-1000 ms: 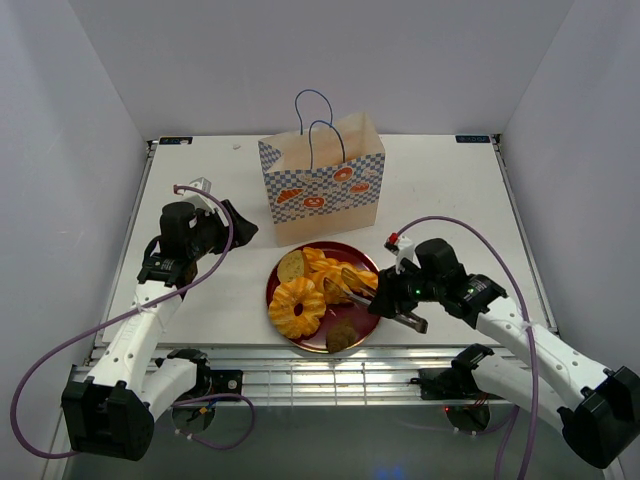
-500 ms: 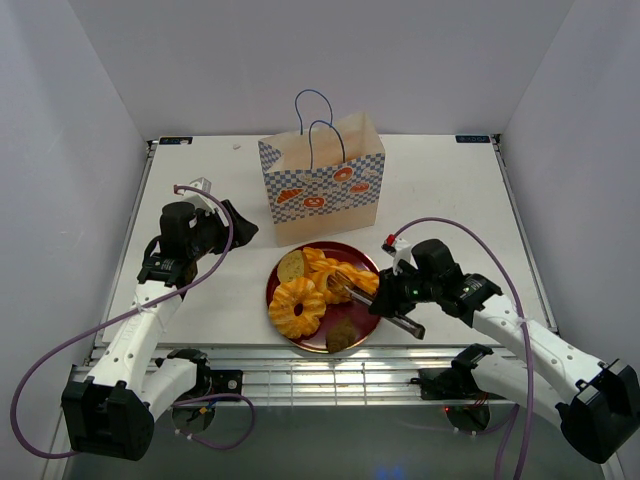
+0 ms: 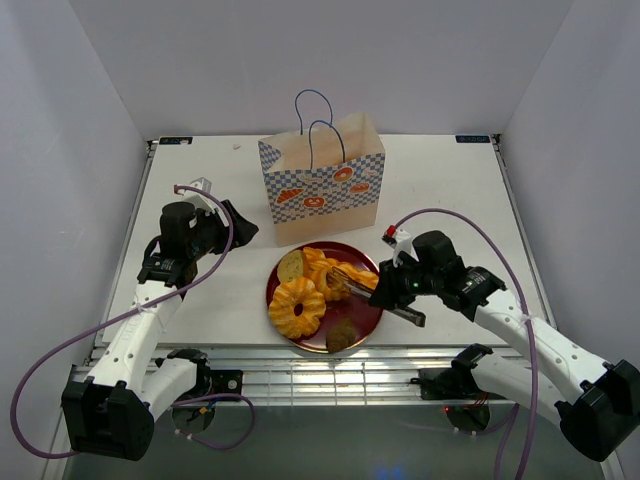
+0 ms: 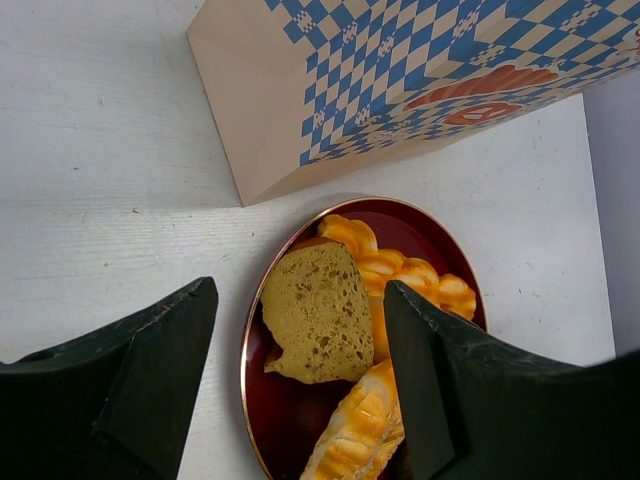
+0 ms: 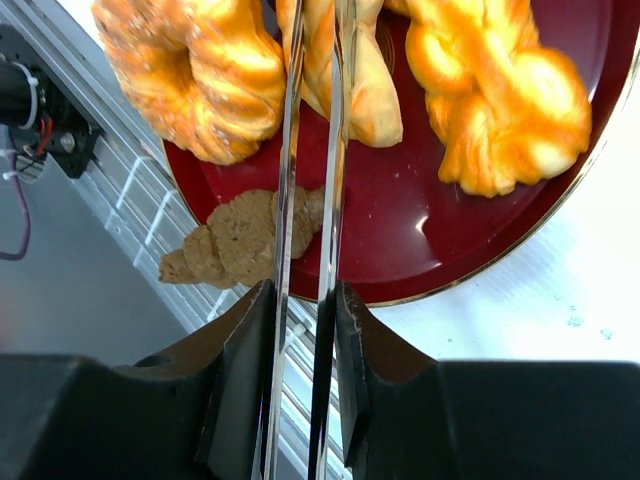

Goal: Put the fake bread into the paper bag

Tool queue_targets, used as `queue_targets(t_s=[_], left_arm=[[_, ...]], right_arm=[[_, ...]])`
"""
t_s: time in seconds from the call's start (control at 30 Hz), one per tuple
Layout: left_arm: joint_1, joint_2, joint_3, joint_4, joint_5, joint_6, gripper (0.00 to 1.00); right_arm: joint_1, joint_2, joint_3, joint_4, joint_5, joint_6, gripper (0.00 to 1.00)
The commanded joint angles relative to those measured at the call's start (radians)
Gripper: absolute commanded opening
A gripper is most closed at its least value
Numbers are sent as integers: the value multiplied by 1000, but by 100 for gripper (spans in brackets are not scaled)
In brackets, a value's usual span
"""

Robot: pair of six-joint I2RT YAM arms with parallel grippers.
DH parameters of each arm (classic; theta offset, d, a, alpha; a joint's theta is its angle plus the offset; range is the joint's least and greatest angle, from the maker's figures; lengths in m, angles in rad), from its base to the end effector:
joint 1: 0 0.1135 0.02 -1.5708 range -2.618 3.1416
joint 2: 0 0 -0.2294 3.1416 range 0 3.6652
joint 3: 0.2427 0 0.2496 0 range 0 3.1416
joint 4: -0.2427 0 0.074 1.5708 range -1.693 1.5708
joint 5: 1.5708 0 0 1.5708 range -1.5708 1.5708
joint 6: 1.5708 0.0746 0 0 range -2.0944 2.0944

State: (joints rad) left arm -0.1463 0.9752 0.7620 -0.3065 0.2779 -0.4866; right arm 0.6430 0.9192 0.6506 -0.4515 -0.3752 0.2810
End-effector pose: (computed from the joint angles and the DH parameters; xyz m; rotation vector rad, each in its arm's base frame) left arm 0.2615 -0.0592 0.2384 -0.1906 2.1313 -0.6684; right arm 0.1742 0.1647 0.1949 -0.6326 2.3148 0.8890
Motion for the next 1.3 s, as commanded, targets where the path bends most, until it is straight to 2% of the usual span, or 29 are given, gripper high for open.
queue_targets(t_s=[0.0,0.4,0.77,1.07,1.27], left_arm=[[-4,-9,17,7,15,10,78],[-4,-9,17,7,21,10,78],[-4,-3,17,9,26,8,78],[-4,0,17,9,33,8,78],[-4,-1,17,9,37,6,78]], right_arm=[[4,-16,95,2,5,-5,8],[4,-43,196,-65,38,-23,8],[4,-69,297,-216,131,-68,8],[4,-94,380,-251,176,-69,8],[4,-102,492,-260,223,-60,8]])
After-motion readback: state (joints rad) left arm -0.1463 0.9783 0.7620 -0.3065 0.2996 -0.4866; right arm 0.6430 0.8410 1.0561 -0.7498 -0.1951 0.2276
